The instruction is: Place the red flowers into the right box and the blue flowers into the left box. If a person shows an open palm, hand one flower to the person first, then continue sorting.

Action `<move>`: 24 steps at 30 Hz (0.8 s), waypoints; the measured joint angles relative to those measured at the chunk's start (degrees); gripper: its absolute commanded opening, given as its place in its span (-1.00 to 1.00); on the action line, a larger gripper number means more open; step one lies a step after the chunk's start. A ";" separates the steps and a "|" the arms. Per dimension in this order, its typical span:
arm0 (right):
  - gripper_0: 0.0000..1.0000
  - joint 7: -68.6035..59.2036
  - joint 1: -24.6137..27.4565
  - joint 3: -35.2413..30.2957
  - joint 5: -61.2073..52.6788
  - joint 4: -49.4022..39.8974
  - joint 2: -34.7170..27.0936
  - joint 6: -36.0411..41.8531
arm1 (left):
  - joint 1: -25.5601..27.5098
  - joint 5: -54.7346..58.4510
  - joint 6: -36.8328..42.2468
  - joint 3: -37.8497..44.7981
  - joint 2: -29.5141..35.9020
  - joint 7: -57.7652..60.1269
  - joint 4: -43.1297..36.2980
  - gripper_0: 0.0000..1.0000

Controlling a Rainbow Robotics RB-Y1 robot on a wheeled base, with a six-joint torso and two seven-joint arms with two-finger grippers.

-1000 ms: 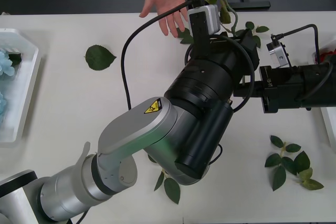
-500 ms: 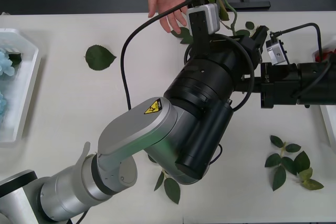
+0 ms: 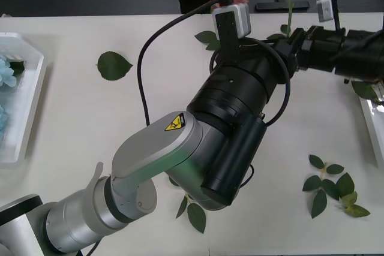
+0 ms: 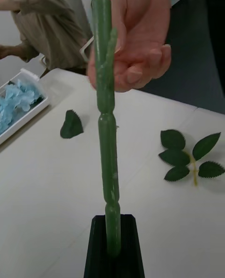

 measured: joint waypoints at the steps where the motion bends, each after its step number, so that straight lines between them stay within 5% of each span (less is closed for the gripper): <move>1: -1.00 0.40 -1.92 0.00 -0.01 2.09 0.59 -0.38 | 0.00 0.00 0.00 0.00 0.00 0.00 0.00 1.00; 13: -1.00 3.58 -21.14 0.00 0.00 20.29 8.26 -4.12 | 0.01 -0.01 -0.01 0.00 0.00 0.01 -0.01 1.00; 24: -1.00 3.58 -24.87 0.00 -1.34 22.32 10.52 -6.88 | 0.01 -0.01 -0.01 0.00 0.00 0.02 -0.01 1.00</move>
